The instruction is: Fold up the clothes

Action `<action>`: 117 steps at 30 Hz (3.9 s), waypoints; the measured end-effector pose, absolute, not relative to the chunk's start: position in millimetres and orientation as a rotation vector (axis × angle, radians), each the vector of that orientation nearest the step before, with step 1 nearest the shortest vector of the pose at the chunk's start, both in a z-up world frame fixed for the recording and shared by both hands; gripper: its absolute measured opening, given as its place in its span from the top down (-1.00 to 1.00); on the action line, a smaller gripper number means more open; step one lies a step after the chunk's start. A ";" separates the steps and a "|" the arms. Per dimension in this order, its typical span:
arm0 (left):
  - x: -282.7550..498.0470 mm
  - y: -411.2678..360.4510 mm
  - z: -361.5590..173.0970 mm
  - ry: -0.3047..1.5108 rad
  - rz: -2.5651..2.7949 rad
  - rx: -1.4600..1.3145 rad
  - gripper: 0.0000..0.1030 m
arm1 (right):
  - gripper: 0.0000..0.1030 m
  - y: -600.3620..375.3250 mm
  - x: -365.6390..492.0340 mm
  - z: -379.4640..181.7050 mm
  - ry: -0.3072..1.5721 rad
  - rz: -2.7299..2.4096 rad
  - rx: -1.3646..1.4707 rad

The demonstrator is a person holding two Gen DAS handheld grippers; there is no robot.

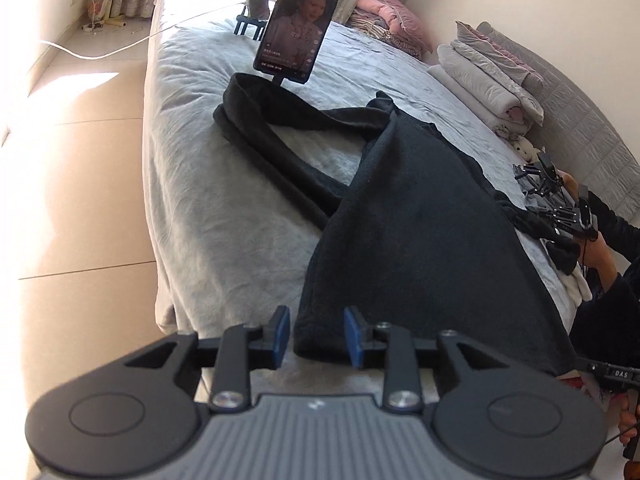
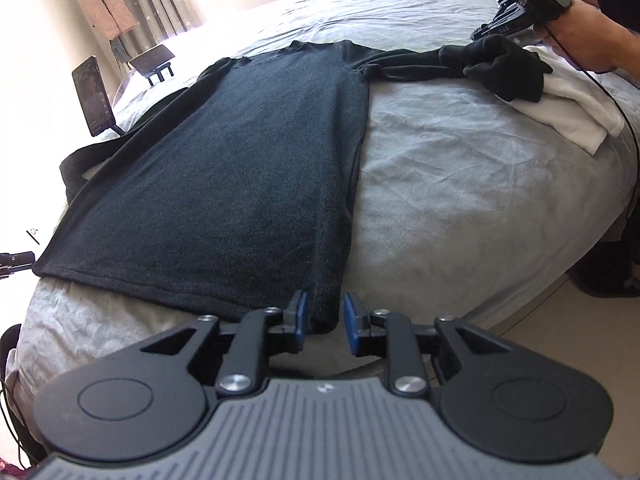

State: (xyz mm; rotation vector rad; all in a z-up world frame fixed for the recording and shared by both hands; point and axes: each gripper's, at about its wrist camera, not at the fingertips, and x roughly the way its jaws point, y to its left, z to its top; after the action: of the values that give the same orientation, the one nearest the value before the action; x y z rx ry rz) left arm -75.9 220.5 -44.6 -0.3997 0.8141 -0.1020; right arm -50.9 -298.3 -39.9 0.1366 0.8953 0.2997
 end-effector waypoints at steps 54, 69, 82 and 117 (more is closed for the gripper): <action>24.6 181.3 -57.9 0.854 -0.114 -0.265 0.51 | 0.68 -336.3 21.3 -77.0 0.882 0.246 0.433; -25.4 194.0 -57.9 0.882 -0.135 -0.368 0.49 | 0.45 -334.6 -11.7 -68.4 0.835 0.257 0.522; -38.5 185.2 -52.7 0.829 -0.137 -0.344 0.90 | 0.87 -325.1 -31.6 -73.5 0.836 0.204 0.393; 63.5 265.0 -45.4 0.583 0.269 -0.228 0.80 | 0.09 -219.4 47.2 -23.0 0.777 0.343 0.167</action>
State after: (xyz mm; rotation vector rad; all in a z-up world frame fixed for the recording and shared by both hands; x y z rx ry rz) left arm 63.5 265.0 -45.4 -0.2280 0.5833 0.2693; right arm 47.2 -219.4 -23.0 0.1668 0.7766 0.3432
